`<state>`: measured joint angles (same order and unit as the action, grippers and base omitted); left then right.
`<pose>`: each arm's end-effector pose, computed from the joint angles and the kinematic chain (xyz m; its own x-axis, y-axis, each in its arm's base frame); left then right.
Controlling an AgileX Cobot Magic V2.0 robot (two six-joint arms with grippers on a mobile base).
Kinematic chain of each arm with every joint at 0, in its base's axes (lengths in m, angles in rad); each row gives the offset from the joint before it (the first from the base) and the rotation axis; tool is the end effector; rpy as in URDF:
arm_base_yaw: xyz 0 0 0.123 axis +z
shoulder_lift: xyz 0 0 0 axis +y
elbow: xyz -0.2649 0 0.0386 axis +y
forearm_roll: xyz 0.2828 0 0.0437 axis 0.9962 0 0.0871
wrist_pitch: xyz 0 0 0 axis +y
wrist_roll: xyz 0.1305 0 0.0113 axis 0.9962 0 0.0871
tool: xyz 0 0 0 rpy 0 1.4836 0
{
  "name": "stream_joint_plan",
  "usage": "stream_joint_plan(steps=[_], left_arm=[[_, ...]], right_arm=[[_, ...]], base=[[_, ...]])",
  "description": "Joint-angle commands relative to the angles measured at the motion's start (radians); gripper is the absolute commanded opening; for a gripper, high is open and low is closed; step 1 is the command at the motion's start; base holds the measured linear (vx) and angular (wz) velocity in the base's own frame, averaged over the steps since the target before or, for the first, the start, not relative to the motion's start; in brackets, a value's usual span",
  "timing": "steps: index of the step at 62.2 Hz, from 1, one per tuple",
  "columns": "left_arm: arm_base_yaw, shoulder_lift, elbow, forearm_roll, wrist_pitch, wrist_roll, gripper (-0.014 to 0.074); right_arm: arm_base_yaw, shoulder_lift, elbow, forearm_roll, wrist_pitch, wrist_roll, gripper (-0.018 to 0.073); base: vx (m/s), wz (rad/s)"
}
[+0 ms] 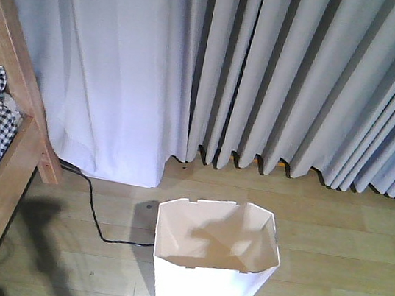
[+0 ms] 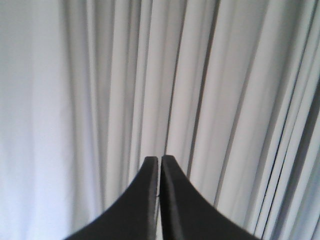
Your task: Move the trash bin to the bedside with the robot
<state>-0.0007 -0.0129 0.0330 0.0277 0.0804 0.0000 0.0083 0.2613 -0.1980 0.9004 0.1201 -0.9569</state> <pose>0.1492 0.0002 0.1943 -0.0133 0.0276 -0.9995 -0.0012 0.9996 0.0276 0.1692 0.0138 0.2477 -0.0447 -0.0601 -0.9972 -0.1049 0.9930 -0.0551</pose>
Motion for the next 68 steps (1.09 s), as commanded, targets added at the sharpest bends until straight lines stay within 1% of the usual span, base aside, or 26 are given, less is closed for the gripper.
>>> stream_joint_plan(steps=[1, 5, 8, 11, 15, 20, 29, 32, 38, 41, 42, 43, 45, 50, 68], left_arm=[[-0.006, -0.015, 0.012, -0.009, -0.074, -0.014, -0.0006], [-0.006, -0.015, 0.012, -0.009, -0.074, -0.014, -0.0006], [-0.006, -0.015, 0.012, -0.009, -0.074, -0.014, -0.0006], [-0.006, -0.015, 0.012, -0.009, -0.074, -0.014, -0.0006], [-0.006, -0.015, 0.012, -0.009, -0.074, -0.014, -0.0006], [-0.006, -0.015, 0.012, -0.009, -0.074, -0.014, -0.0006], [-0.006, -0.015, 0.012, -0.009, -0.074, -0.014, -0.0006], [-0.006, -0.015, 0.012, -0.009, -0.074, -0.014, -0.0006], [-0.006, -0.015, 0.012, -0.009, -0.074, -0.014, -0.0006], [-0.006, -0.015, 0.012, -0.009, -0.074, -0.014, -0.0006], [-0.006, -0.015, 0.012, -0.009, -0.074, -0.014, -0.0006], [-0.006, -0.015, 0.012, -0.009, -0.074, -0.014, -0.0006], [-0.006, -0.014, 0.012, -0.009, -0.074, -0.014, -0.0006], [-0.006, -0.014, 0.012, -0.009, -0.075, -0.014, -0.0006], [-0.006, -0.014, 0.012, -0.009, -0.075, -0.014, -0.0006]], right_arm=[[0.001, 0.002, -0.028, -0.446, -0.009, 0.47, -0.0008], [0.001, 0.001, -0.028, -0.666, 0.014, 0.713, -0.0008], [0.001, 0.001, -0.028, -0.794, 0.033, 0.854, -0.0008], [0.001, 0.001, -0.028, -0.877, 0.047, 0.939, -0.0008], [0.001, 0.001, -0.028, -0.927, 0.051, 0.972, -0.0008], [0.0, 0.001, -0.028, -0.944, 0.039, 0.971, -0.0008], [0.0, -0.031, -0.009, -0.944, 0.017, 0.965, -0.0008], [0.0, -0.075, 0.036, -0.946, -0.022, 0.963, -0.0008], [0.0, -0.185, 0.172, -0.947, -0.15, 0.971, -0.0008], [0.0, -0.244, 0.227, -0.947, -0.18, 0.985, -0.0008], [0.0, -0.269, 0.232, -0.948, -0.169, 0.99, -0.0008], [0.0, -0.29, 0.228, -0.948, -0.12, 1.004, -0.0008], [0.0, -0.284, 0.224, -0.952, -0.085, 1.017, -0.0008], [0.002, -0.275, 0.228, -0.977, -0.067, 1.028, -0.0008], [0.002, -0.284, 0.228, -0.977, -0.063, 1.025, -0.0008]], base=[[0.0, 0.0], [0.0, 0.0], [0.0, 0.0], [0.0, 0.0], [0.0, 0.0], [0.0, 0.0], [0.0, 0.0], [0.0, 0.0], [0.0, 0.0], [0.0, 0.0], [0.0, 0.0], [0.0, 0.0], [0.0, 0.0], [0.0, 0.0], [0.0, 0.0]])
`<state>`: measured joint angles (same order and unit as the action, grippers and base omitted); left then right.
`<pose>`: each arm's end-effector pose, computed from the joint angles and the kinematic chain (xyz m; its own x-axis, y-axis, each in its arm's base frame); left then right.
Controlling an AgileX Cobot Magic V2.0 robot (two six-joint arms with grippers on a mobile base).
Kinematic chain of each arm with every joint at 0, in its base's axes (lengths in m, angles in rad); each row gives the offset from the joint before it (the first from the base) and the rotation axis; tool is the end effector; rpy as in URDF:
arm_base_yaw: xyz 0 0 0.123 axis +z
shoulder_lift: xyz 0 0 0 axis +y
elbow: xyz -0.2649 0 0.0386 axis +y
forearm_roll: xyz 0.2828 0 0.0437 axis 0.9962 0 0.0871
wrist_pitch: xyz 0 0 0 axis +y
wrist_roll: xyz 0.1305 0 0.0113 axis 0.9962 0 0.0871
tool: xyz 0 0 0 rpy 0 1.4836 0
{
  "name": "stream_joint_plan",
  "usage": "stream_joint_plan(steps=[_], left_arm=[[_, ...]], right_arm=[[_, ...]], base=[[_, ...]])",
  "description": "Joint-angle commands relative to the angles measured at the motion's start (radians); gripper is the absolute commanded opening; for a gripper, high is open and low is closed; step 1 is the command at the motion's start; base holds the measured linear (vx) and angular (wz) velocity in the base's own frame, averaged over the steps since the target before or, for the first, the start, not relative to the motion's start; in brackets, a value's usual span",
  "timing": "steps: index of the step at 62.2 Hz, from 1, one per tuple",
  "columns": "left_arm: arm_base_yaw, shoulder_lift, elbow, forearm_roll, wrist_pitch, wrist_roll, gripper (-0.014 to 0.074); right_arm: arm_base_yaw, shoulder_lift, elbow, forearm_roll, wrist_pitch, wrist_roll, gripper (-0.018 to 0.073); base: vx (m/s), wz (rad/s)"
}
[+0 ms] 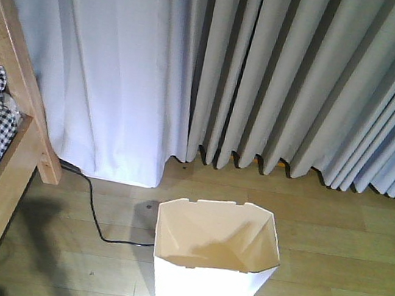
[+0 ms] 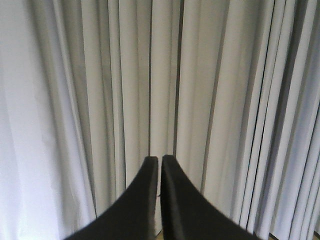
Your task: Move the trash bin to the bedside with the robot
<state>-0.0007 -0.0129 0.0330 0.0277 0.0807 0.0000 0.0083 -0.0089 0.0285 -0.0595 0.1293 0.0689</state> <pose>0.1492 0.0002 0.1943 -0.0136 0.0276 -0.9995 -0.0012 0.9996 0.0276 0.1491 0.0002 0.1892 -0.0614 0.0094 -0.9981 0.0000 1.0000 0.0094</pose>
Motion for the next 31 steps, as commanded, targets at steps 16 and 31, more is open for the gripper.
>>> stream_joint_plan(steps=[16, 31], left_arm=[[-0.006, -0.014, 0.012, -0.009, -0.075, -0.014, -0.0006], [-0.006, -0.014, 0.012, -0.009, -0.075, -0.014, -0.0006]], right_arm=[[0.002, -0.013, 0.001, -0.015, -0.1, 0.001, -0.0008], [0.002, -0.013, 0.001, -0.015, -0.108, 0.002, -0.0008]], base=[[0.0, 0.0], [0.0, 0.0]])
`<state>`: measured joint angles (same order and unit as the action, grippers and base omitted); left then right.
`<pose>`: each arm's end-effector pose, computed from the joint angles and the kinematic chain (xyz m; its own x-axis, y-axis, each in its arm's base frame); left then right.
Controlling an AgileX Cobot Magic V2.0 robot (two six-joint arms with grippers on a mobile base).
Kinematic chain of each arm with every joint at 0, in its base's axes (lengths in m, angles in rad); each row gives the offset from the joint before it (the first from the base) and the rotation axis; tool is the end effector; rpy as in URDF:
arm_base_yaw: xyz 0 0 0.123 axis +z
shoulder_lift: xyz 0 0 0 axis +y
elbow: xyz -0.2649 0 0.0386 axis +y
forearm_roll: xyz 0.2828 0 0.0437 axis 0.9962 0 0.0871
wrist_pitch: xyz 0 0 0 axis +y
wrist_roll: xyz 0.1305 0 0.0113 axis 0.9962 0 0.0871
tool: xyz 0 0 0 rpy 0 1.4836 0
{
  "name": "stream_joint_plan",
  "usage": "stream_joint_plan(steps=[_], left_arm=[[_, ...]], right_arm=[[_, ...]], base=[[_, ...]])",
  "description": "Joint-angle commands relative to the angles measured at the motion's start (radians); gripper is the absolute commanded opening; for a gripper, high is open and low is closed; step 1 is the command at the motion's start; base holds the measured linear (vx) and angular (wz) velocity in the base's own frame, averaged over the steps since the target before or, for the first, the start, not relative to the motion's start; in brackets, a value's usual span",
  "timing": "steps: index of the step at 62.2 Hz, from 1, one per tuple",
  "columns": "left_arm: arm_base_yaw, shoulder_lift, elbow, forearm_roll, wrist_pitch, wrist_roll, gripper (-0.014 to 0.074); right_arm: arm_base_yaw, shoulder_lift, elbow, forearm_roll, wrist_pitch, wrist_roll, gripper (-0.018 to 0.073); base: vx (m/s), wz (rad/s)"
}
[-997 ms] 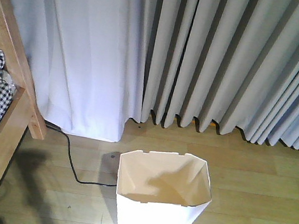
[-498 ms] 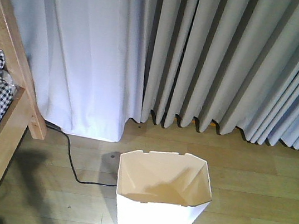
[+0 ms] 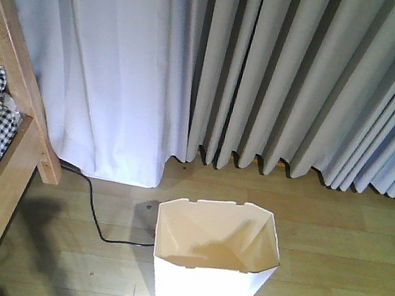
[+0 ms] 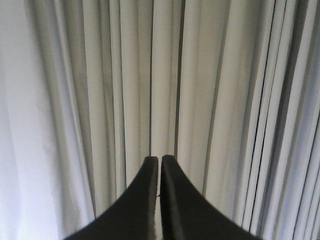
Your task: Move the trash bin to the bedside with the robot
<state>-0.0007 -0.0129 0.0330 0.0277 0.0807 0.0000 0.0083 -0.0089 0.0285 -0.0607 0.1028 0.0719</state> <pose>0.1492 0.0002 0.1943 -0.0136 0.0276 -0.9995 -0.0012 0.9996 0.0276 0.1493 0.0004 0.1927 -0.0350 0.0112 -0.9993 -0.0017 0.9999 0.0113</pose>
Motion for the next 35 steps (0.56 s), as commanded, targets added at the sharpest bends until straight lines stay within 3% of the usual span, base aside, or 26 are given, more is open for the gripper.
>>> stream_joint_plan(steps=[1, 35], left_arm=[[-0.006, -0.014, 0.012, -0.009, -0.075, -0.014, -0.0006], [-0.006, -0.014, 0.012, -0.009, -0.075, -0.014, -0.0006]], right_arm=[[0.002, -0.013, 0.001, -0.014, -0.082, -0.001, -0.0008], [0.002, -0.013, 0.001, -0.014, -0.082, -0.001, -0.0008]], base=[[0.0, 0.0], [0.0, 0.0]])
